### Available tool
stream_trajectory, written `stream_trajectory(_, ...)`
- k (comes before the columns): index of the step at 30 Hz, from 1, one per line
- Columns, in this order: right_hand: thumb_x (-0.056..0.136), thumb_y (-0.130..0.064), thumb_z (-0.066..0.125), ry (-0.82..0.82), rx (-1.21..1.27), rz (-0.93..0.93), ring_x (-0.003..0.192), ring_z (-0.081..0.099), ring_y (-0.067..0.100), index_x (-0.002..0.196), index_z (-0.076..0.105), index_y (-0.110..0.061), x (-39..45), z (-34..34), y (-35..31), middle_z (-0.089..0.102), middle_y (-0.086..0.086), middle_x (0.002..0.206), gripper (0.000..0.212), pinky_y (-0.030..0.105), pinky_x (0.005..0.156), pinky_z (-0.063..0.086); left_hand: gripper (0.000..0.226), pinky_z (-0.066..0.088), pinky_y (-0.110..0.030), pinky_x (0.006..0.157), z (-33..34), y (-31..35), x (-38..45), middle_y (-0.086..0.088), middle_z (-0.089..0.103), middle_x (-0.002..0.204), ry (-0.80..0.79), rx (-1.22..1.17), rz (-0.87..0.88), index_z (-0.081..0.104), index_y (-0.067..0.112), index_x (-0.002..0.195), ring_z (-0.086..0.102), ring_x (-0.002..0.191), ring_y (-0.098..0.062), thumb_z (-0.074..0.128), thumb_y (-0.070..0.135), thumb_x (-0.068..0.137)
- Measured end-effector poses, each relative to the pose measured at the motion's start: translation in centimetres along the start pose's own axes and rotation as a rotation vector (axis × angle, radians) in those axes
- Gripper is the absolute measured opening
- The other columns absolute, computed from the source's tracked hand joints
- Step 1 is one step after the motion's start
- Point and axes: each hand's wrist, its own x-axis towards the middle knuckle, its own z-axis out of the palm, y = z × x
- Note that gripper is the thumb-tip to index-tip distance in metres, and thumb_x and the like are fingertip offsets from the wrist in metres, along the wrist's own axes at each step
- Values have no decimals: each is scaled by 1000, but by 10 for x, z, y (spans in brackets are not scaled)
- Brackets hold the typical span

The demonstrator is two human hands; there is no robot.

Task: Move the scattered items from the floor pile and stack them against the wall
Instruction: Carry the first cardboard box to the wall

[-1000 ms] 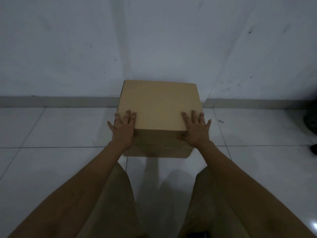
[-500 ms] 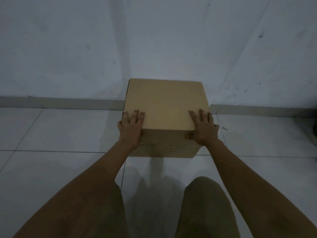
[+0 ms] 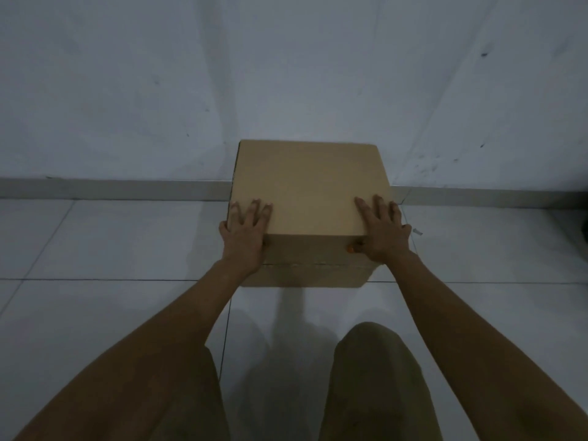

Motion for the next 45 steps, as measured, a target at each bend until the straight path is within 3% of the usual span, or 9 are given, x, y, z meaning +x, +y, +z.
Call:
stream_trajectory(12, 75, -50, 77, -37, 16, 35, 148, -5, 34, 152, -3, -44, -17, -5, 5, -8, -2, 163, 111, 66, 109, 20, 75, 14, -59, 111, -9, 1, -2, 2, -10, 161, -95, -59, 63, -5, 36, 152, -11, 145, -40, 47, 25, 99)
stream_trajectory(22, 78, -49, 74, 1, -117, 76, 148, 0, 38, 151, -7, -43, -16, -2, -5, -3, 4, 163, 109, 67, 110, 11, 78, 9, -59, 112, -6, -2, 4, 3, -13, 161, -136, -115, 73, -5, 37, 152, -16, 144, -38, 50, 21, 98)
stream_trajectory(25, 80, -44, 73, 40, -169, 126, 146, 5, 42, 152, -7, -40, -25, -1, -16, 1, 8, 162, 107, 66, 110, 12, 77, 8, -56, 114, -14, -10, 4, 5, -8, 161, -179, -238, 97, 3, 35, 153, -15, 145, -34, 51, 17, 96)
stream_trajectory(27, 82, -35, 71, -52, -215, 121, 146, 2, 44, 152, -13, -37, -29, -6, -24, -5, 10, 162, 109, 67, 111, 10, 77, 10, -48, 117, -27, -19, -2, 2, 2, 162, -202, -419, 109, 12, 28, 153, -6, 148, -30, 54, 8, 92)
stream_trajectory(29, 81, -30, 72, -232, -236, 79, 146, -1, 45, 151, -16, -38, -38, -20, -33, -16, 11, 161, 113, 67, 112, 7, 76, 13, -35, 118, -48, -27, -13, -5, 14, 160, -174, -620, 68, 18, 17, 152, 11, 147, -26, 57, 2, 89)
stream_trajectory(31, 80, -36, 74, -368, -214, 57, 147, 2, 43, 152, -12, -38, -51, -43, -44, -20, 11, 160, 112, 66, 111, 11, 70, 17, -29, 115, -79, -30, -28, -11, 24, 156, -155, -720, -17, 25, 9, 150, 24, 143, -25, 59, 1, 89)
stream_trajectory(35, 87, -45, 66, -505, -45, 15, 143, 21, 39, 154, 10, -32, -77, -116, -77, -5, 10, 162, 89, 57, 111, 26, 59, 14, -18, 110, -159, -35, -49, -13, 28, 153, -223, -733, -93, 32, 6, 146, 26, 141, -24, 50, -5, 91)
stream_trajectory(39, 89, -38, 67, -547, 259, -31, 138, 34, 33, 152, 27, -24, -100, -202, -118, 15, 12, 159, 76, 41, 110, 35, 54, 18, -20, 108, -246, -34, -70, -13, 33, 150, -226, -740, -152, 37, 9, 144, 31, 138, -24, 54, 3, 93)
stream_trajectory(45, 92, -35, 64, -582, 494, -33, 134, 40, 25, 147, 38, -19, -161, -322, -172, 34, 11, 152, 63, 20, 90, 33, 43, 32, -26, 104, -375, -26, -127, -7, 46, 143, -308, -802, -199, 48, 13, 136, 43, 129, -23, 55, 7, 94)
